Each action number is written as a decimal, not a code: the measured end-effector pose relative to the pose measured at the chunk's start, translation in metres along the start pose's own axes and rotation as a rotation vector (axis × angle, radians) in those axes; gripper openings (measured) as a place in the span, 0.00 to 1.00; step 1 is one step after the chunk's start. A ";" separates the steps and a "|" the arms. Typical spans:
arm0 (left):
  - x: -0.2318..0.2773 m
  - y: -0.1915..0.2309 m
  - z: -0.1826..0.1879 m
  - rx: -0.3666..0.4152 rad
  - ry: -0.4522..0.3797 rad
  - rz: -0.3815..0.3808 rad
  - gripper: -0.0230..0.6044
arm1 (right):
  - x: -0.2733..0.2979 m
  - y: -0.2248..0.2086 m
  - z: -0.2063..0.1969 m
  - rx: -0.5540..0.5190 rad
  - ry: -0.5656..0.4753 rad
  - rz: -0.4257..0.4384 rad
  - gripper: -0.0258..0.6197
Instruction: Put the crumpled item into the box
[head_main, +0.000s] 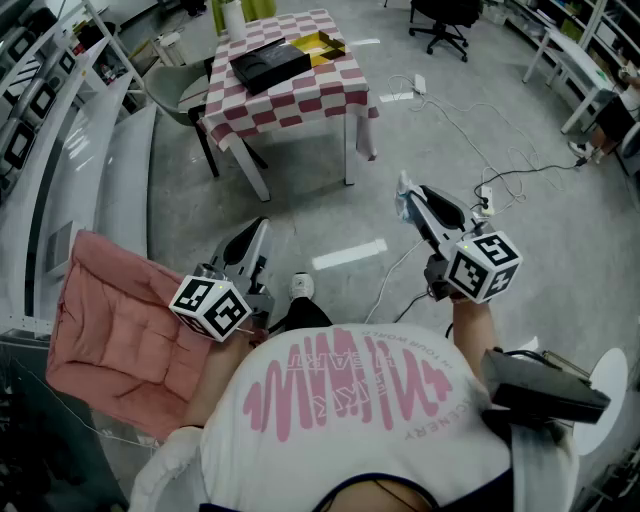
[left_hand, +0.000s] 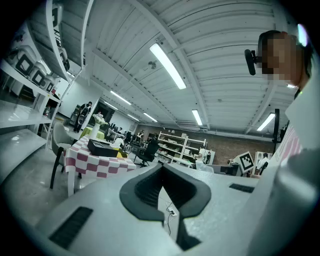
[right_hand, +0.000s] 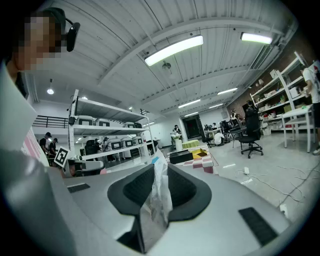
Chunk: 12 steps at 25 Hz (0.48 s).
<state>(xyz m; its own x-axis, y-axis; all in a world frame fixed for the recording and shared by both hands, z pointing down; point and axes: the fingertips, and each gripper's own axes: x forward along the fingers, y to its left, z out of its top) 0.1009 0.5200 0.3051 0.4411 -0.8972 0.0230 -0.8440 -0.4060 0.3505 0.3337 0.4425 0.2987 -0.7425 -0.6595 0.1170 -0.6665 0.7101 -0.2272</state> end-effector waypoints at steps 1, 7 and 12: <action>0.002 0.000 0.001 -0.002 -0.002 0.003 0.05 | -0.001 -0.002 0.001 0.000 0.002 0.000 0.16; 0.016 -0.001 0.001 -0.006 0.002 0.012 0.05 | -0.005 -0.018 0.004 0.045 -0.011 0.003 0.16; 0.023 0.008 0.006 0.001 0.011 0.029 0.05 | 0.006 -0.029 0.001 0.079 -0.003 -0.001 0.16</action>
<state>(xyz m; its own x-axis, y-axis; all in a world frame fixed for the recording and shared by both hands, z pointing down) 0.1028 0.4953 0.3028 0.4195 -0.9067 0.0435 -0.8569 -0.3797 0.3486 0.3491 0.4176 0.3050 -0.7417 -0.6609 0.1145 -0.6598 0.6880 -0.3023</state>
